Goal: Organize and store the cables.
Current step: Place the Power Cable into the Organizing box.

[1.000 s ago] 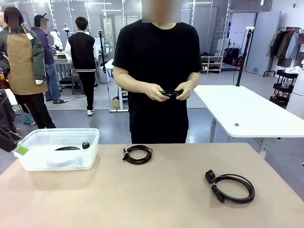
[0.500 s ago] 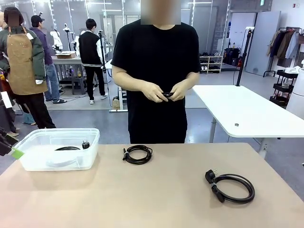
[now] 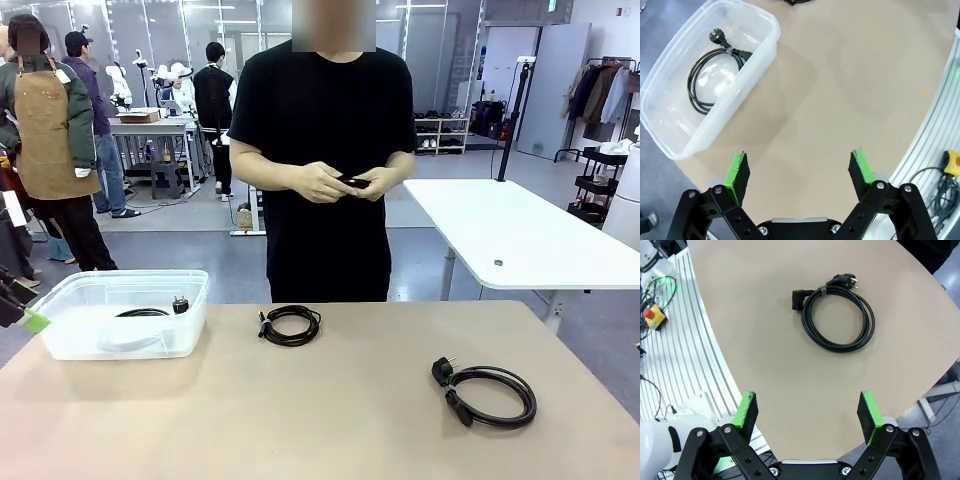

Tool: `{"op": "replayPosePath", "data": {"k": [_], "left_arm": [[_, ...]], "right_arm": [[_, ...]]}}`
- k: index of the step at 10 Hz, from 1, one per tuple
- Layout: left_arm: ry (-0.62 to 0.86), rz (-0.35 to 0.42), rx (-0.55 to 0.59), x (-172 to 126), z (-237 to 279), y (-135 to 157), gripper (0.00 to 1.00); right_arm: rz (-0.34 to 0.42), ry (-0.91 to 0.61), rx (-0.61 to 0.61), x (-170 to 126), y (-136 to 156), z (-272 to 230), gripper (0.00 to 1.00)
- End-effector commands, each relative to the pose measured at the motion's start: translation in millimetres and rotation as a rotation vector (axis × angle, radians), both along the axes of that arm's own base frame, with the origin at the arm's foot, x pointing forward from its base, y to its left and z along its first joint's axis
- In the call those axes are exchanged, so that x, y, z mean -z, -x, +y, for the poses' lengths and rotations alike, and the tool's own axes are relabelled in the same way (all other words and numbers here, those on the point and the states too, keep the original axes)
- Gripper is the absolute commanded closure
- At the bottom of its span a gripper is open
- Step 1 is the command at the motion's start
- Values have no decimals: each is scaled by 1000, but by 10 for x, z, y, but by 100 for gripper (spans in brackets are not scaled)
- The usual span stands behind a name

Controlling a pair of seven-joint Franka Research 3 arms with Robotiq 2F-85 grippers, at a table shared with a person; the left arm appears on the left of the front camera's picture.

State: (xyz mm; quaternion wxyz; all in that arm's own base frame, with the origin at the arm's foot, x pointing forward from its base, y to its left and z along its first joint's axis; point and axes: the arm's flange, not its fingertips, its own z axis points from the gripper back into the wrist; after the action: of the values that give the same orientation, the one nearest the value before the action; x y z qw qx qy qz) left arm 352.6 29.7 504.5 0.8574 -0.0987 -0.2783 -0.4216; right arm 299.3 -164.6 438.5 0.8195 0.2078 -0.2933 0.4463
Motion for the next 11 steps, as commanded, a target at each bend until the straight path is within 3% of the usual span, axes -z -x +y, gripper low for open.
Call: {"op": "replayPosePath", "data": {"k": [1,2,5,7,11], "left_arm": [[3,-18,9,0,14,-25,0],[3,-18,9,0,14,-25,0],[3,-18,9,0,14,-25,0],[3,-18,9,0,14,-25,0],[3,-18,9,0,14,-25,0]], "right_arm": [[-9,-10,-6,-12,9,-8,0],[0,0,0,0,0,0,0],[158,37,-40,-48,-593,764,0],[236,121,52,100,-950,1296,0],[316,142,164,368,-1277,1996,0]]}}
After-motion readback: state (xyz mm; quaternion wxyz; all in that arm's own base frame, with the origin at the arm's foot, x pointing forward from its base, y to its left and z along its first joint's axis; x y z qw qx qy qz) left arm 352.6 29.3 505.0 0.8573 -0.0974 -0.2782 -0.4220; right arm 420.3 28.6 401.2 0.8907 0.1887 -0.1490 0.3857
